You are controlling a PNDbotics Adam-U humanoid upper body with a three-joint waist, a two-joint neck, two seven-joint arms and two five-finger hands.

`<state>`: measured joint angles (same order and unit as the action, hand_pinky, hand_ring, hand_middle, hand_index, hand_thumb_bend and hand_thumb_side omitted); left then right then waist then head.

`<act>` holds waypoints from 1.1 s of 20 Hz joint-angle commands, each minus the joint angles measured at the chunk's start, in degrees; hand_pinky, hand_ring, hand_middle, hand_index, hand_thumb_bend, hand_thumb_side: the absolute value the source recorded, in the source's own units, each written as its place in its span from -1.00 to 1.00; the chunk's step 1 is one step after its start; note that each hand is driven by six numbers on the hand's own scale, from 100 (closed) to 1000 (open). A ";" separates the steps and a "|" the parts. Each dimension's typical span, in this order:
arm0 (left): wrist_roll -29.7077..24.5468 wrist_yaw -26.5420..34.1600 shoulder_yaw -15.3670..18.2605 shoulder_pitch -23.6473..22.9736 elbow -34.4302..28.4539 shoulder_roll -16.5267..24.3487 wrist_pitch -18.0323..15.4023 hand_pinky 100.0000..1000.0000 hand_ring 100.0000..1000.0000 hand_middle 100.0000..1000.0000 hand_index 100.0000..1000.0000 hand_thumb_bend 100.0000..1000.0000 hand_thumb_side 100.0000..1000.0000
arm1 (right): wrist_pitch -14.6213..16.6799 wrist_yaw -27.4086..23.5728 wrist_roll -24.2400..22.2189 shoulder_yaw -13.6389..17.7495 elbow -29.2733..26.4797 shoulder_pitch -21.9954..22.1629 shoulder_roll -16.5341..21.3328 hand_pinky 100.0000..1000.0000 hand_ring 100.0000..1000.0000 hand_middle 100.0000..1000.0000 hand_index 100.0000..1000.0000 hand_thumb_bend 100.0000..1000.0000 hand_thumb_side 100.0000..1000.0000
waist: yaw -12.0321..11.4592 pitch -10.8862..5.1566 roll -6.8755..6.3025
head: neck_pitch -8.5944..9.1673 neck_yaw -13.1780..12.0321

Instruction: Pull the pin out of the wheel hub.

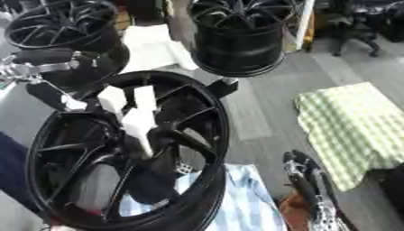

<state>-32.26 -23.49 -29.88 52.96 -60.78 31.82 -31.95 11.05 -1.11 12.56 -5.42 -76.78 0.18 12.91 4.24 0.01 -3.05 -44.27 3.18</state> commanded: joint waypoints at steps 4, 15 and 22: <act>-19.70 -3.27 -0.94 0.82 0.16 0.92 -20.01 0.53 1.00 0.53 0.87 -0.51 -0.15 | 0.12 -0.08 -0.26 -0.17 -0.51 -0.75 1.32 0.38 0.33 0.39 0.69 -0.66 0.29 | 0.14 -0.71 0.08 | 0.15 -0.02; -19.70 -7.08 -0.77 0.34 1.84 0.24 -20.01 0.38 1.00 0.25 0.66 -0.64 -0.31 | 0.15 -0.12 -0.31 -0.24 -0.48 -0.87 1.30 0.38 0.33 0.39 0.69 -0.66 0.30 | 0.25 -0.73 0.11 | 0.15 -0.17; -19.70 -5.77 0.04 0.24 3.21 -0.22 -20.01 0.28 1.00 -0.16 0.31 -0.99 -0.51 | 0.12 -0.15 -0.34 -0.26 -0.48 -0.83 1.27 0.38 0.33 0.39 0.69 -0.67 0.30 | 0.20 -0.69 0.17 | 0.15 -0.26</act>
<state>-32.16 -29.73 -30.58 52.36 -57.55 30.75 -32.05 11.16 -1.11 12.24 -5.67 -76.74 -0.01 12.93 4.52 0.01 -3.06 -44.27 3.10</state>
